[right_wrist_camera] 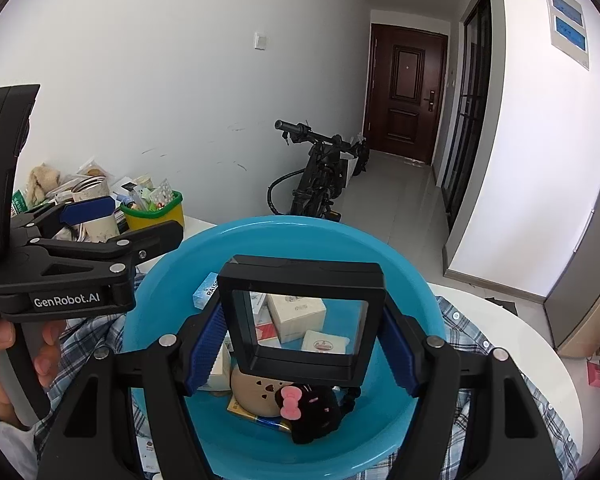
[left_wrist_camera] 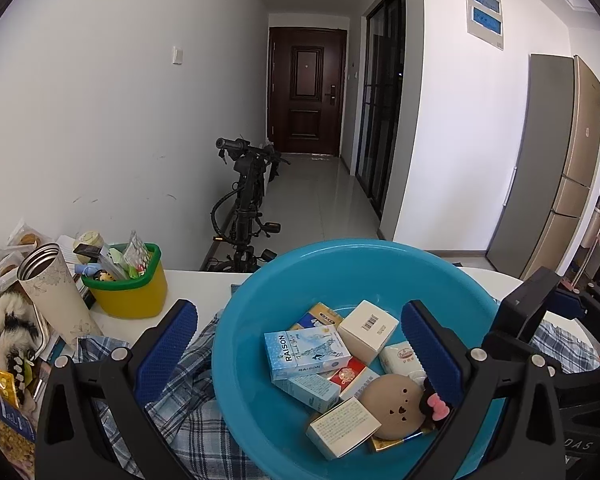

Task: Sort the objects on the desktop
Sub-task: 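Lower the black square frame into the basin and open the right tool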

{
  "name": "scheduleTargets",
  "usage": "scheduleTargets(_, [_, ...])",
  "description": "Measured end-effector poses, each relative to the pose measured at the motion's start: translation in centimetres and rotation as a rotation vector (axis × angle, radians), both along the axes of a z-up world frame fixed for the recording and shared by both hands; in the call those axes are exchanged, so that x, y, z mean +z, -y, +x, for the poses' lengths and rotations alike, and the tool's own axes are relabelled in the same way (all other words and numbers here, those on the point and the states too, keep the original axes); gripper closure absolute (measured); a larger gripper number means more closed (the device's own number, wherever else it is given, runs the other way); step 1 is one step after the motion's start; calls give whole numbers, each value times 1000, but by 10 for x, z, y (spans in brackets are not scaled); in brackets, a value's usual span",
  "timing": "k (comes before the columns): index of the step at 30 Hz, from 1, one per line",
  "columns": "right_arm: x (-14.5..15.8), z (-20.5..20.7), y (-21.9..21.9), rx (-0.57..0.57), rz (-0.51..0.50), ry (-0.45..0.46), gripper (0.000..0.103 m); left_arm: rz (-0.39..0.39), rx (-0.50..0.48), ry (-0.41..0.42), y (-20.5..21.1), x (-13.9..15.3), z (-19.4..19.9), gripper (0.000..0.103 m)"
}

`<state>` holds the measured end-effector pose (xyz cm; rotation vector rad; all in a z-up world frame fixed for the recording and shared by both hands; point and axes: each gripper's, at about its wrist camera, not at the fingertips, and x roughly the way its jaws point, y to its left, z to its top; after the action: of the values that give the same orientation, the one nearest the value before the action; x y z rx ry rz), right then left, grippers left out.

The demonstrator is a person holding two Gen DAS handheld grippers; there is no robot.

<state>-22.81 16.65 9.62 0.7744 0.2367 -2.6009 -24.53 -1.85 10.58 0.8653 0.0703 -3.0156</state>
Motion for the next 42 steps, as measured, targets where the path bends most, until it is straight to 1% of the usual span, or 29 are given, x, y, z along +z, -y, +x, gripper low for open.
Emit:
scheduleTargets(3, [1,-1,-2,-2,-5,2,34,12,-3,4,2,-1,0,0])
scheduleTargets(14, [2,0,-2,-7,-13,2,34,-11,-16,0,-5,-1,1,0])
scheduleTargets(16, [2,-1,-3,-2,-28,8,33,-10,-17,1,-5,-1,1,0])
scheduleTargets(17, [3,0,-5,-1,-38,9,29,-11,-16,1,-5,-1,1,0])
scheduleTargets(18, [4,-1,-6,-2,-47,10,14,-13,-14,1,-5,-1,1,0])
scheduleTargets(19, [4,-1,-7,-4,-55,13,3,-14,-14,2,-5,-1,1,0])
scheduleTargets(20, [4,-2,-8,-6,-60,16,0,-14,-13,1,-4,0,2,0])
scheduleTargets(23, [2,-5,-7,-21,-27,29,0,-7,-14,-2,-3,1,3,0])
scheduleTargets(25, [2,-6,-6,-42,-5,19,0,-8,-14,-2,-2,1,4,0])
scheduleTargets(33, [2,-5,-9,-58,3,8,0,-16,-23,-5,-4,3,5,0])
scheduleTargets(37, [6,-3,-10,-58,-15,7,0,-17,-40,-35,-7,12,8,0])
scheduleTargets(39, [10,1,-11,-72,-4,-10,0,-14,-34,-44,-8,16,11,0])
scheduleTargets(41, [15,4,-16,-79,-28,-16,0,-11,-45,-60,-6,21,17,0])
scheduleTargets(42, [18,7,-19,-84,-46,-20,0,-5,-32,-70,-4,23,21,0])
